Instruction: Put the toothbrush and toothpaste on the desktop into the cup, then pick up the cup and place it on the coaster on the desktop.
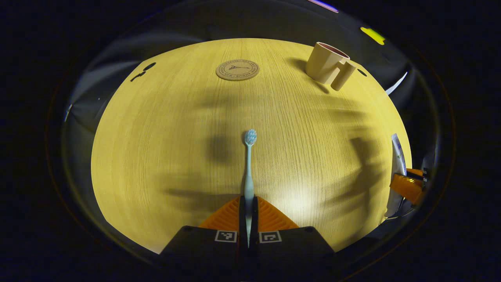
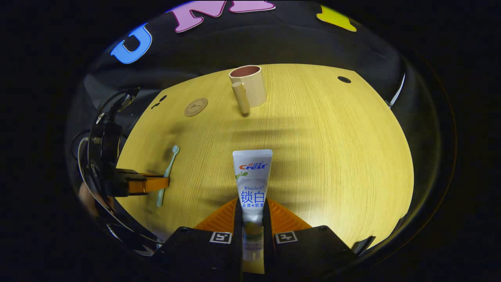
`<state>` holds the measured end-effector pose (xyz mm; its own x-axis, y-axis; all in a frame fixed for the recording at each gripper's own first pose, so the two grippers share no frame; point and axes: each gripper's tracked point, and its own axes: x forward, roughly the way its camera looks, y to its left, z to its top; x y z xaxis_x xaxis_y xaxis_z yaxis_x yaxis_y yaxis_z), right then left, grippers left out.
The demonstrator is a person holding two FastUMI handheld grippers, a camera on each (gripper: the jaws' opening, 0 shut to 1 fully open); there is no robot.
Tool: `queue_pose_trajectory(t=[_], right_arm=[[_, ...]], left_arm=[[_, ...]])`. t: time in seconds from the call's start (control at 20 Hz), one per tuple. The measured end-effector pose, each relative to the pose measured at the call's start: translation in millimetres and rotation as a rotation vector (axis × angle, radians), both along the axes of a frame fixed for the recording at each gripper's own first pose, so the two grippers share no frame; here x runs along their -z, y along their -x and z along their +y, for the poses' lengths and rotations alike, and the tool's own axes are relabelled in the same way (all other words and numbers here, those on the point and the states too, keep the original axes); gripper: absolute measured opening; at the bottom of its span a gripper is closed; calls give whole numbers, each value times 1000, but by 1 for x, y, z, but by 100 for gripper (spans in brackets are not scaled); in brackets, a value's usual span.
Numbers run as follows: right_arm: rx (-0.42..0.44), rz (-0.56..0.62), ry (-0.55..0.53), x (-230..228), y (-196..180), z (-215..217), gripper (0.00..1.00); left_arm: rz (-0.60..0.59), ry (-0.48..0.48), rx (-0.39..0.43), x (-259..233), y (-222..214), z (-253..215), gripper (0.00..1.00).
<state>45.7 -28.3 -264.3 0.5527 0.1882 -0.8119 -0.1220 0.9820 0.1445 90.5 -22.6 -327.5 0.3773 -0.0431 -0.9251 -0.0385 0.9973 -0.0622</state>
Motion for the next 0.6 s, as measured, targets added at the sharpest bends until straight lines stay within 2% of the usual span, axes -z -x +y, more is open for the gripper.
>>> queue_pose_trajectory(t=[0.3,0.6], right_arm=[[19,-106,-11,-41,-37,-4,25],[8,-285,-54,-103,-86,13,25]], left_arm=[[-132,45,-45,-35,2,3,6],[-269,86,-64,-86,-1,0,6]])
